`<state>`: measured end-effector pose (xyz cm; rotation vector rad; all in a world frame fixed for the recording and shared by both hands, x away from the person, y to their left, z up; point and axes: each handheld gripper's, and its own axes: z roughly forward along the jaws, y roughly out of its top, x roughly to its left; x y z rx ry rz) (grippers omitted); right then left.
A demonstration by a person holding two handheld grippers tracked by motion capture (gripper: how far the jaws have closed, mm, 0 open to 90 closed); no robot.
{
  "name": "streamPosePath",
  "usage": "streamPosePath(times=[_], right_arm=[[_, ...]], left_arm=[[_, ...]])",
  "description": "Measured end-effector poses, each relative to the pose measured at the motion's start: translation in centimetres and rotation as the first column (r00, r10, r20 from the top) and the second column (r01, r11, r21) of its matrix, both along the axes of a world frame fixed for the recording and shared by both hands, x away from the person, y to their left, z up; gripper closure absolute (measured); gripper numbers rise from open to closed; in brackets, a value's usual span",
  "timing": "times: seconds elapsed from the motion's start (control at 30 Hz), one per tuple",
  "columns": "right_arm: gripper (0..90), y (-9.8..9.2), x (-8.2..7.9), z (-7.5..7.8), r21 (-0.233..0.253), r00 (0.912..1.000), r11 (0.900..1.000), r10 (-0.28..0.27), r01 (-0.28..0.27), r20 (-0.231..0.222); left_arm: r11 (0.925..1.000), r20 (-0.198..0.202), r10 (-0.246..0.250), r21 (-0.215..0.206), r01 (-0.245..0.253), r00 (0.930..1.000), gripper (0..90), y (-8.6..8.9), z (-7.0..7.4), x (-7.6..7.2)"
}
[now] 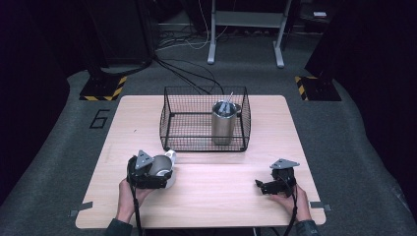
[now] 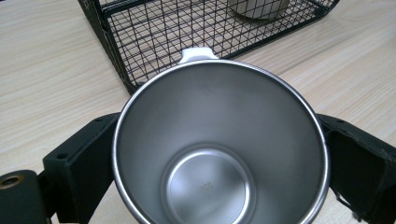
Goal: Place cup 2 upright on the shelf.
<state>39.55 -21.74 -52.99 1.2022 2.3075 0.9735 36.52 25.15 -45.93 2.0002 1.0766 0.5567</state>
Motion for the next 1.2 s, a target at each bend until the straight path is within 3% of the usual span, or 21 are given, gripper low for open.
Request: streamPosePath(times=[0.13, 0.33, 0.73, 0.9, 1.2], right_arm=[[0.0, -0.1, 0.0, 0.0, -0.003, 1.0, 1.0, 0.003, -0.003, -0.006], [0.0, 0.0, -0.1, 0.0, 0.001, 1.0, 1.0, -0.003, 0.003, -0.007], [0.0, -0.1, -0.1, 0.0, -0.003, 1.0, 1.0, 0.002, -0.002, -0.001], [0.0, 0.0, -0.1, 0.0, 0.0, 1.0, 1.0, 0.001, -0.001, -0.004], [0.0, -0.1, 0.0, 0.0, -0.006, 0.9999, 1.0, 0.013, -0.013, -0.004]], left_arm=[[0.9998, 0.009, -0.005, 0.017, 0.005, 0.9999, 5.9, -0.1, 0.1, -0.1], [0.9999, 0.017, -0.01, 0.004, 0.01, 0.9998, 5.9, 0.0, 0.8, -0.5], [0.9992, 0.045, -0.041, 0.0, 0.041, 0.9982, 5.9, -0.5, 3.1, -0.9], [0.9978, 0.052, -0.065, 0.018, 0.064, 0.9965, 5.8, -0.9, 4.2, -0.6], [0.9962, 0.08, -0.087, 0.007, 0.087, 0.993, 5.8, -1.5, 6.2, 0.1]])
